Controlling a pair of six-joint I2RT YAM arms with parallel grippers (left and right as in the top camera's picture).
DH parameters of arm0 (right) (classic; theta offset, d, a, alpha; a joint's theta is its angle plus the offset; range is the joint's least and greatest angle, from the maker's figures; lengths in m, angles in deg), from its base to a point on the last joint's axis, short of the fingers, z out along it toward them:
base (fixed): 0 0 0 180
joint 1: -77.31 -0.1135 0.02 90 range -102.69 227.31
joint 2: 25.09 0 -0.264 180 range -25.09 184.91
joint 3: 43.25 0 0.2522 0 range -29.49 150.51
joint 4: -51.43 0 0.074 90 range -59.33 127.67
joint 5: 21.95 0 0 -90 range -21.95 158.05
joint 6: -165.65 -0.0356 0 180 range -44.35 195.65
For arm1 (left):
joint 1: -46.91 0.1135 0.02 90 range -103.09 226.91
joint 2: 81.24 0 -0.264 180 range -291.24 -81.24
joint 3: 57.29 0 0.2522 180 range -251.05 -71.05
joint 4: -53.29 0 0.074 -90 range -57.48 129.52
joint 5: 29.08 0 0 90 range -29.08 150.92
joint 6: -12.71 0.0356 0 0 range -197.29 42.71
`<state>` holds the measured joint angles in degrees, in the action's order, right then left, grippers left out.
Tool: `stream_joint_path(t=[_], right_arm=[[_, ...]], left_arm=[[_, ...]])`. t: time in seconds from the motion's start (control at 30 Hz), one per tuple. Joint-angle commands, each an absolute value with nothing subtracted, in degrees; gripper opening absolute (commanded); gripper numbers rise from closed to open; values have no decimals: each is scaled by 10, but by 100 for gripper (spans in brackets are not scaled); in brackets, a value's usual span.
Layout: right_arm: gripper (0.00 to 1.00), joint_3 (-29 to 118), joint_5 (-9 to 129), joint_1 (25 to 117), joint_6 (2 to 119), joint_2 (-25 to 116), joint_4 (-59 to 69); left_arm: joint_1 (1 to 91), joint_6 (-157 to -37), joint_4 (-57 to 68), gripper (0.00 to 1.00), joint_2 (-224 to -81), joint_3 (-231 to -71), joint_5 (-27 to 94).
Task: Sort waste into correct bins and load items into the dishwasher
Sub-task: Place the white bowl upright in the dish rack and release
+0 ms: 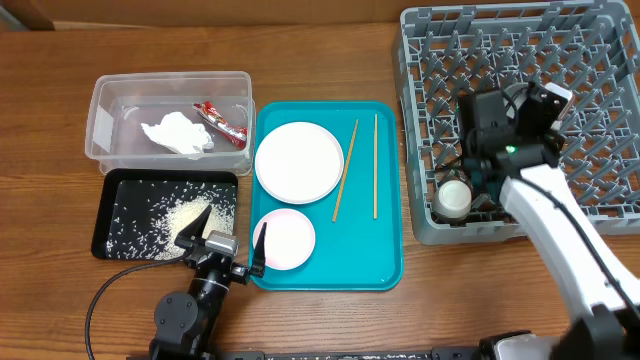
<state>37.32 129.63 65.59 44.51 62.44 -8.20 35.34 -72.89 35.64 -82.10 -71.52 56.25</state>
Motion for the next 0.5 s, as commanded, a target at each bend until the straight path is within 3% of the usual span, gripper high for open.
stream_joint_path(t=[0.0, 0.47], right_arm=[[4, 375, 1300, 655, 462, 664, -63], [4, 376, 1323, 618, 506, 740, -45]], left_arm=[[357, -739, 354, 100, -816, -713, 566], [357, -739, 354, 100, -816, -713, 566]])
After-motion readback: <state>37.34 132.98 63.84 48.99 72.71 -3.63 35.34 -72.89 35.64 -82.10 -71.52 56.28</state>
